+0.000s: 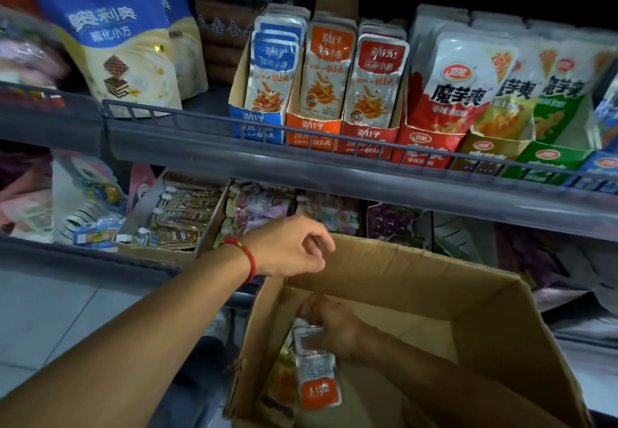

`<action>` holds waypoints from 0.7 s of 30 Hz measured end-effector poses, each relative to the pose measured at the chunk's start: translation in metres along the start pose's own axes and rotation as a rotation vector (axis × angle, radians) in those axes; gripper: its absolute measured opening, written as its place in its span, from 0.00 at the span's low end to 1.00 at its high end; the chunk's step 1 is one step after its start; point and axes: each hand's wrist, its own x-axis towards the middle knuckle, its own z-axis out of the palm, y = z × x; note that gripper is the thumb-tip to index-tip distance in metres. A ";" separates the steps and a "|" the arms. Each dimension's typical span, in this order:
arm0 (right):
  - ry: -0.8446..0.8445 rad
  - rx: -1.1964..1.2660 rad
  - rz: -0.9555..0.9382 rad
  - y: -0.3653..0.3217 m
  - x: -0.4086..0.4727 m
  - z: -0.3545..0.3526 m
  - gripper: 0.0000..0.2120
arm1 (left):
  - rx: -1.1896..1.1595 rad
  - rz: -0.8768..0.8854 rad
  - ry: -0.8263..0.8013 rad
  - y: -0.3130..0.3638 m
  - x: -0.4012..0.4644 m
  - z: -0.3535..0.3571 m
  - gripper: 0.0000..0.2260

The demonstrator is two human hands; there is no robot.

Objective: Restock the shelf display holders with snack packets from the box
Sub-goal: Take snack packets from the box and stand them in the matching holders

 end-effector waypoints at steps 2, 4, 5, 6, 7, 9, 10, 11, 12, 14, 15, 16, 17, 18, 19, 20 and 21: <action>0.015 0.084 -0.018 0.003 -0.017 -0.022 0.10 | 0.030 -0.009 -0.029 0.001 0.001 0.002 0.13; 0.049 0.123 -0.042 0.002 -0.038 -0.052 0.05 | 0.051 -0.008 -0.049 0.001 0.001 0.005 0.15; 0.065 0.168 -0.050 0.000 -0.049 -0.067 0.05 | 0.064 -0.003 -0.066 0.001 0.001 0.006 0.17; 0.095 0.221 -0.061 -0.003 -0.061 -0.083 0.06 | 0.077 -0.001 -0.086 0.003 0.002 0.008 0.20; 0.134 0.267 -0.069 -0.007 -0.074 -0.097 0.07 | 0.086 -0.009 -0.110 0.005 0.003 0.011 0.25; 0.192 0.361 -0.098 -0.017 -0.099 -0.119 0.07 | 0.033 -0.038 -0.165 0.006 0.006 0.018 0.36; 0.205 0.415 -0.119 -0.021 -0.109 -0.127 0.07 | -0.023 -0.047 -0.194 0.009 0.006 0.022 0.41; 0.220 0.461 -0.140 -0.025 -0.118 -0.134 0.07 | -0.080 -0.046 -0.212 0.011 0.006 0.026 0.44; 0.246 0.485 -0.154 -0.028 -0.124 -0.140 0.08 | -0.145 -0.035 -0.216 0.012 0.007 0.030 0.43; 0.322 0.501 -0.169 -0.034 -0.133 -0.147 0.07 | -0.287 -0.009 -0.208 0.018 0.006 0.032 0.30; 0.365 0.492 -0.173 -0.037 -0.137 -0.149 0.07 | -0.349 0.005 -0.195 0.022 0.005 0.031 0.23; 0.409 0.471 -0.177 -0.040 -0.140 -0.151 0.06 | -0.402 0.015 -0.171 0.025 0.004 0.031 0.19; 0.446 0.452 -0.182 -0.042 -0.144 -0.153 0.06 | -0.433 0.022 -0.157 0.030 0.002 0.029 0.17; 0.469 0.445 -0.186 -0.044 -0.147 -0.154 0.06 | -0.453 0.027 -0.139 0.034 0.001 0.029 0.16; 0.469 0.450 -0.188 -0.045 -0.151 -0.157 0.06 | -0.458 0.032 -0.126 0.038 0.001 0.028 0.15; 0.452 0.467 -0.186 -0.043 -0.154 -0.159 0.06 | -0.467 0.036 -0.114 0.041 0.001 0.028 0.15; 0.426 0.494 -0.182 -0.042 -0.157 -0.161 0.07 | -0.475 0.045 -0.107 0.044 0.000 0.029 0.15</action>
